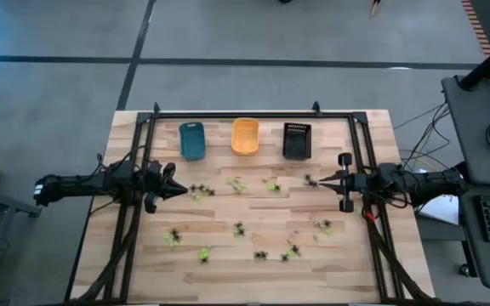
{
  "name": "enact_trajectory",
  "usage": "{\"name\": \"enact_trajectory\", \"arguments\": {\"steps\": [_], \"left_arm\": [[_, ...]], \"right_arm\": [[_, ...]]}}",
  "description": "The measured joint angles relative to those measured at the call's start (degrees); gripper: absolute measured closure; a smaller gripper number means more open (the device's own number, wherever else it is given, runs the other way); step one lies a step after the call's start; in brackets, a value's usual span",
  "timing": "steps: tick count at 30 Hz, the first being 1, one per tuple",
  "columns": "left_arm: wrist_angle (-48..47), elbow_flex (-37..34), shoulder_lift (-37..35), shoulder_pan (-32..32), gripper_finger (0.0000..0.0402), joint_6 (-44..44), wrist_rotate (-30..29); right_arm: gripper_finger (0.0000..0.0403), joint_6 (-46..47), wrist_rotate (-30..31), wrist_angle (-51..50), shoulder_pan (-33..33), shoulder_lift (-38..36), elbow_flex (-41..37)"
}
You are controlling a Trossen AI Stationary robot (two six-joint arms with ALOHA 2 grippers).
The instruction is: Sort Halloween decoration
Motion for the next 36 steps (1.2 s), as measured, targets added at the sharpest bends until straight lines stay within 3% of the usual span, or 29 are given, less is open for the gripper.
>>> {"name": "enact_trajectory", "arguments": {"steps": [31, 34, 36], "left_arm": [[0.01, 0.00, 0.00, 0.00, 0.0402, -0.02, -0.02], [0.00, 0.00, 0.01, 0.00, 0.0402, 0.07, -0.02], [0.16, -0.02, 0.00, 0.00, 0.0402, 5.20, -1.23]], "right_arm": [[0.0374, -0.58, 0.01, 0.08, 0.00, 0.00, 0.00], [0.0374, -12.88, 0.10, 2.15, -0.11, 0.00, 0.00], [0.0374, -21.08, 0.14, 1.98, -0.11, 0.00, 0.00]]}}
